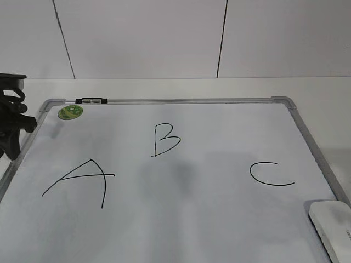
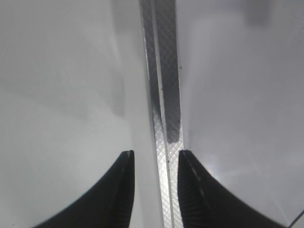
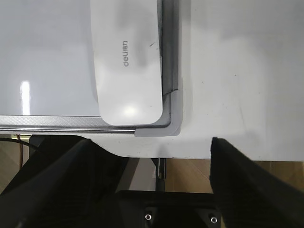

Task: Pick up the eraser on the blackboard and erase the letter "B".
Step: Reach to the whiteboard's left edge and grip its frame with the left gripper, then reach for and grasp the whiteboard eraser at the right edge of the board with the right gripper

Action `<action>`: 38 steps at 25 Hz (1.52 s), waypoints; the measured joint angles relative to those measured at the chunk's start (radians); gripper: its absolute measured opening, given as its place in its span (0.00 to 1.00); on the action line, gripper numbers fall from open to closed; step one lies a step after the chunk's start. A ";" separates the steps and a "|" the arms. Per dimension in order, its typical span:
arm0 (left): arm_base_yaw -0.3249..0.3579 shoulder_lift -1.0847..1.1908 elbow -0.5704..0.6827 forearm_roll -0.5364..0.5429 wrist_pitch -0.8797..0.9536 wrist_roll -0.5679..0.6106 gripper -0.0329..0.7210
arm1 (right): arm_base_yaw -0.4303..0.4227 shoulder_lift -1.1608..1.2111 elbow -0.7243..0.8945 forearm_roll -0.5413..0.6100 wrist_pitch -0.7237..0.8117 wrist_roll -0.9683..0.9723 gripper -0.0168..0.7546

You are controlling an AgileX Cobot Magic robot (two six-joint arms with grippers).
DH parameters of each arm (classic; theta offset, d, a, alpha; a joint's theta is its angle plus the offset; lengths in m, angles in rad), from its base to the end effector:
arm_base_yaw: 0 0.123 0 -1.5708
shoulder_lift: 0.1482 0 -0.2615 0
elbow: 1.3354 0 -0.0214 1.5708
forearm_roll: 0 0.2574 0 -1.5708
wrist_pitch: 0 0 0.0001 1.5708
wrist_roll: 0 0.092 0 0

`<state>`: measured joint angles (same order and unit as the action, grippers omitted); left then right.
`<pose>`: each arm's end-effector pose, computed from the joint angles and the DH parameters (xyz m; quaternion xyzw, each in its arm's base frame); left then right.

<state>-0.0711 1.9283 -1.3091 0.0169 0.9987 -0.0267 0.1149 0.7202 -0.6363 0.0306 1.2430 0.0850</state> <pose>0.3621 -0.0245 0.1477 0.0266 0.9994 0.0062 0.0204 0.1171 0.0162 0.2579 -0.0123 0.9861 0.0315 0.1624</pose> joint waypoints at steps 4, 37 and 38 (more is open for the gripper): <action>0.000 0.025 -0.005 0.002 -0.002 0.000 0.36 | 0.000 0.000 0.000 0.000 0.000 0.000 0.78; 0.011 0.070 -0.020 -0.017 -0.018 -0.009 0.10 | 0.000 0.000 0.000 0.000 0.000 0.000 0.78; 0.011 0.070 -0.021 -0.017 -0.018 -0.009 0.10 | 0.000 0.000 0.000 0.000 0.000 0.000 0.78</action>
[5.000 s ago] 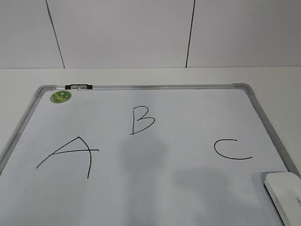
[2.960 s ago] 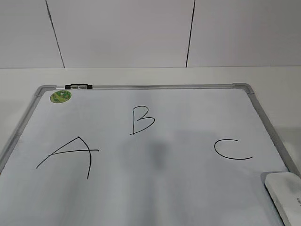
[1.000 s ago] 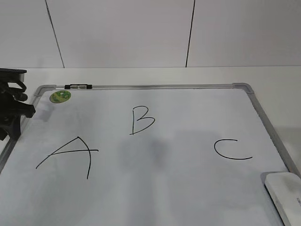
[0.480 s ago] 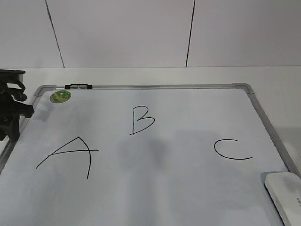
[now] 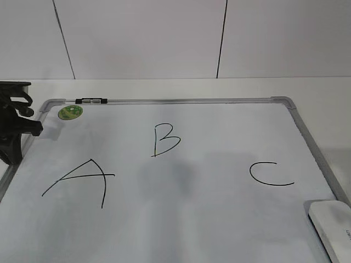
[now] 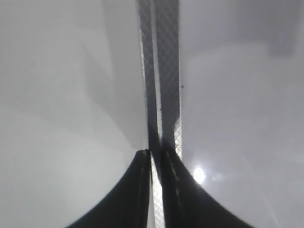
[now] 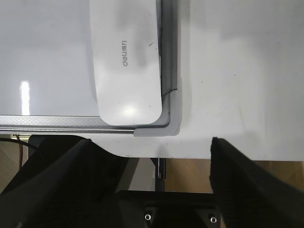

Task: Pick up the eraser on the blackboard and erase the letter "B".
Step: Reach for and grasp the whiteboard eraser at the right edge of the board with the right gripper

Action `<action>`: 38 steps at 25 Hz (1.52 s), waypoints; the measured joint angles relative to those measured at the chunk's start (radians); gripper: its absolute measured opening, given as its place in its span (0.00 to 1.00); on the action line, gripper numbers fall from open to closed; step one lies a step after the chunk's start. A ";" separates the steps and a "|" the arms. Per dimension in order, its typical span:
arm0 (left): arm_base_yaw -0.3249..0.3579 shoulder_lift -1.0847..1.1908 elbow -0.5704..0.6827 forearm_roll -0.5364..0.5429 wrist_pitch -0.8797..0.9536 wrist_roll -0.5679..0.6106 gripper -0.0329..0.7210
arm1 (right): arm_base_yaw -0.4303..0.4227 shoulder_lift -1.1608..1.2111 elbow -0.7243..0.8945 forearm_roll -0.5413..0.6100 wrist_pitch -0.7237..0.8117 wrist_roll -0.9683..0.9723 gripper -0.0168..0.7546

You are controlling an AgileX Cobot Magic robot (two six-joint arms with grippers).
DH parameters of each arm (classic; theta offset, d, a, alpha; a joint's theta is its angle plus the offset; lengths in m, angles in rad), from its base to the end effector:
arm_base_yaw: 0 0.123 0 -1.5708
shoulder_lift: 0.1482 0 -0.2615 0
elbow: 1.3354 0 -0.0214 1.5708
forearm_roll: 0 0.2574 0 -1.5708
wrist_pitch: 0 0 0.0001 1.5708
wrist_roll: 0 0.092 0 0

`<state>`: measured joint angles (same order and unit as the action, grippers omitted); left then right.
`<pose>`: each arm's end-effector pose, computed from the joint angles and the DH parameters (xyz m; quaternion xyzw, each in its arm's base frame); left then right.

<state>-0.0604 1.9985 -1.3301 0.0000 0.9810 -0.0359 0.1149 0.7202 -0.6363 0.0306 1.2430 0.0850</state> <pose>0.3693 -0.0223 0.1269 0.0122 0.9999 -0.0002 0.0043 0.1171 0.0162 0.2579 -0.0123 0.9861 0.0315 0.1624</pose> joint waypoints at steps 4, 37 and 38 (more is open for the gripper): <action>0.000 0.000 0.000 0.000 0.002 -0.005 0.10 | 0.000 0.000 0.000 0.002 0.000 0.021 0.78; 0.000 0.000 0.000 0.000 0.008 -0.006 0.10 | 0.014 0.602 -0.105 0.092 -0.158 -0.109 0.87; 0.000 0.000 0.000 0.000 0.008 -0.006 0.10 | 0.028 0.617 -0.109 0.090 -0.162 -0.114 0.88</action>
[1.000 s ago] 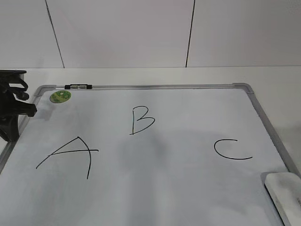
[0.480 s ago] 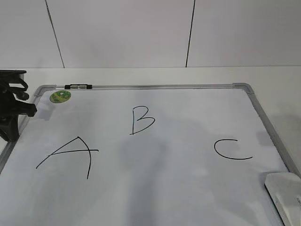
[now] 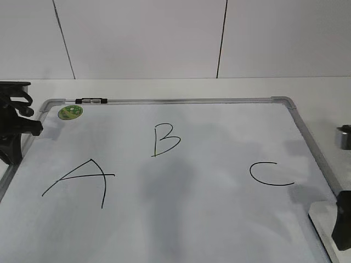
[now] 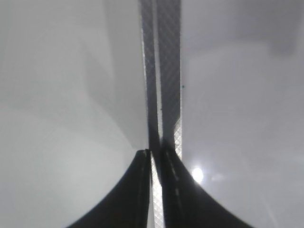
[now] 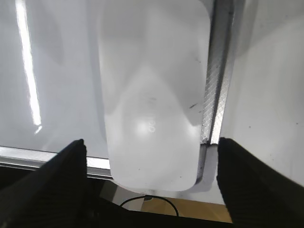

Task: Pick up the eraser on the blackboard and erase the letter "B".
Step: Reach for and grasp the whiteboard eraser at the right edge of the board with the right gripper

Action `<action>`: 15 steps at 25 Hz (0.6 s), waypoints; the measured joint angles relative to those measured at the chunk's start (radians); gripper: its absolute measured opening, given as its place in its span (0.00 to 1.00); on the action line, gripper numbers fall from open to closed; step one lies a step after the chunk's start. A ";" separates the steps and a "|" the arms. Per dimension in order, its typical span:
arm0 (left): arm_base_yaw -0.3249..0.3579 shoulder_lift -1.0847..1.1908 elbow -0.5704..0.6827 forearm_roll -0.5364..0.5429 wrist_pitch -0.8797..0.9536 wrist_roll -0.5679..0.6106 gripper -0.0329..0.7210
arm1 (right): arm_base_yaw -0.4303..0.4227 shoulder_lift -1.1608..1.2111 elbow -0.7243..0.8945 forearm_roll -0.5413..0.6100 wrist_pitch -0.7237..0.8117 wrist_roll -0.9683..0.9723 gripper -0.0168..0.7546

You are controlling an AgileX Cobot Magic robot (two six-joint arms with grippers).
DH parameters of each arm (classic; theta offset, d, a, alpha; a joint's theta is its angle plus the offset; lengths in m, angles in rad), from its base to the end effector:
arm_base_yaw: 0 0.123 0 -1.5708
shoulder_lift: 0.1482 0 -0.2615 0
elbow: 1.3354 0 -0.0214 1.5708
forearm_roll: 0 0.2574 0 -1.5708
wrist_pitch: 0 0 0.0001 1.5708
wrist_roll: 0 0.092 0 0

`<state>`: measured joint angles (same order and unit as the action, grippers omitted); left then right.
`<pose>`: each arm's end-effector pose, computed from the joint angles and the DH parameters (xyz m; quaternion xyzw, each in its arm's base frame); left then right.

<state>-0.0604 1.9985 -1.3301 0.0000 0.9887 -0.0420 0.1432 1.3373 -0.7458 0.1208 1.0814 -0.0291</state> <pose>0.3686 -0.0223 0.1269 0.0092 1.0000 0.0000 0.0004 0.2087 0.0400 0.1864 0.0572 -0.9969 -0.0526 0.0105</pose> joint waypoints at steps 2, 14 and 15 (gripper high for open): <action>0.000 0.000 0.000 0.000 0.000 0.000 0.10 | 0.034 0.030 -0.002 -0.011 -0.010 -0.004 0.88; 0.000 0.000 0.000 0.000 0.004 0.000 0.10 | 0.078 0.151 -0.035 -0.107 -0.037 0.111 0.88; 0.000 0.000 0.000 0.000 0.004 0.000 0.10 | 0.078 0.158 -0.036 -0.097 -0.045 0.111 0.88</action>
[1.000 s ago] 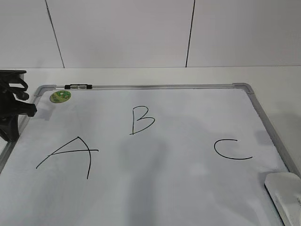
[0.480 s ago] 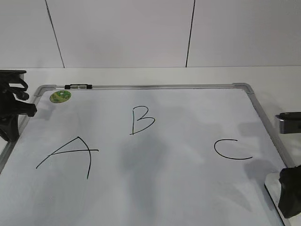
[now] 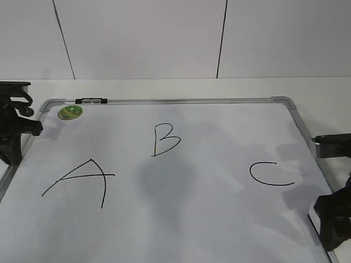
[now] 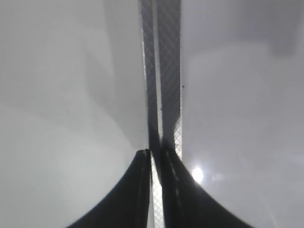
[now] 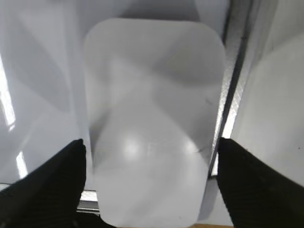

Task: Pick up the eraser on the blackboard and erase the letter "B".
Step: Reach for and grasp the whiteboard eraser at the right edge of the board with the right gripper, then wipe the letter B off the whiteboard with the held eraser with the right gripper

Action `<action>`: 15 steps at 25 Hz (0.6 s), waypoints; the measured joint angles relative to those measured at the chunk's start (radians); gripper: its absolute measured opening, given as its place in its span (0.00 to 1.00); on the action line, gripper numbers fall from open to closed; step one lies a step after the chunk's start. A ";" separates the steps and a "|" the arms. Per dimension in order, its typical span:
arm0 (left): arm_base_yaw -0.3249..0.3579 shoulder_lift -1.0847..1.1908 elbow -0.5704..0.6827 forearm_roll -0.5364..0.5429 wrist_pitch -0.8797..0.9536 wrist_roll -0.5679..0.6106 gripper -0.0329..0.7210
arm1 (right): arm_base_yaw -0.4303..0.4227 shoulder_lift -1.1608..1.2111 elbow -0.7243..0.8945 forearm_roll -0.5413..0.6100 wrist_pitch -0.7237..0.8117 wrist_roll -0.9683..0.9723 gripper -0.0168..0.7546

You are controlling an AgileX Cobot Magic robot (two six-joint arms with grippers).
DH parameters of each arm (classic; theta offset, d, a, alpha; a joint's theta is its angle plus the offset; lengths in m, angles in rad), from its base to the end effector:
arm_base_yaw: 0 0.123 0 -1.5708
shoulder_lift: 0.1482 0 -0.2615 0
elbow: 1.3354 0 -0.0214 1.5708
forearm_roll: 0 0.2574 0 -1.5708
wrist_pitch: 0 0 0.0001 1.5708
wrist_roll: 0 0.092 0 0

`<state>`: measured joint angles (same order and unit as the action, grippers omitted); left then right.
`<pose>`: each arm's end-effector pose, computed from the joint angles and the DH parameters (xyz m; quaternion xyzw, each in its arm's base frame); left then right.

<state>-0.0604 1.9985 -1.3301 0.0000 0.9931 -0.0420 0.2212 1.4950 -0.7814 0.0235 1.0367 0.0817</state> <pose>0.3682 -0.0223 0.1269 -0.0092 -1.0000 -0.0001 0.0018 0.2254 0.0526 0.1587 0.0632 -0.9969 -0.0028 0.0471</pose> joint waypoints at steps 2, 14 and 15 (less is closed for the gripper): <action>0.000 0.000 0.000 0.000 0.000 0.000 0.10 | 0.002 0.016 -0.002 0.014 -0.014 0.000 0.87; 0.000 0.000 0.000 0.000 0.000 0.000 0.10 | 0.002 0.059 -0.002 0.020 -0.052 0.023 0.86; 0.000 0.000 0.000 0.000 0.000 0.000 0.10 | 0.002 0.059 -0.002 0.020 -0.052 0.026 0.86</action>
<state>-0.0604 1.9985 -1.3301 0.0000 0.9931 -0.0420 0.2228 1.5540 -0.7837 0.0437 0.9843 0.1075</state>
